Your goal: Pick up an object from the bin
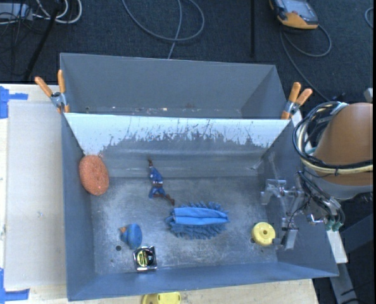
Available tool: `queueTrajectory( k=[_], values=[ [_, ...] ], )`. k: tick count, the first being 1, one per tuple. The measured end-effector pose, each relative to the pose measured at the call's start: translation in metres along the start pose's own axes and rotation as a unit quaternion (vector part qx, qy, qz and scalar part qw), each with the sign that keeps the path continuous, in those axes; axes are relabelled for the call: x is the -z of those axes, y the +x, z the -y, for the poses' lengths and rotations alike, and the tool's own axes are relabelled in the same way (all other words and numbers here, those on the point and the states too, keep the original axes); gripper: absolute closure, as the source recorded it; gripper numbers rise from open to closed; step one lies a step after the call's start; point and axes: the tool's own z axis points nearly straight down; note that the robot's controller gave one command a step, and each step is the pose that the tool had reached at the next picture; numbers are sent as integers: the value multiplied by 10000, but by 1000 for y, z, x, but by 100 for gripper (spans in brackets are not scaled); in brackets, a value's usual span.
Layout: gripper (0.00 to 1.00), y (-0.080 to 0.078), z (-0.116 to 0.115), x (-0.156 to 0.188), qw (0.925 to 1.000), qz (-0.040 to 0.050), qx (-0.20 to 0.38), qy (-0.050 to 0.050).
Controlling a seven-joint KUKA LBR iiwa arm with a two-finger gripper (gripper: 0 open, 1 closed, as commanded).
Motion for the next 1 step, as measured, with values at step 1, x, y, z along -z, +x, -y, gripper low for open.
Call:
queueTrajectory(
  k=[1],
  values=[
    [0,2,-33,-50,9998,34,-215,7]
  ],
)
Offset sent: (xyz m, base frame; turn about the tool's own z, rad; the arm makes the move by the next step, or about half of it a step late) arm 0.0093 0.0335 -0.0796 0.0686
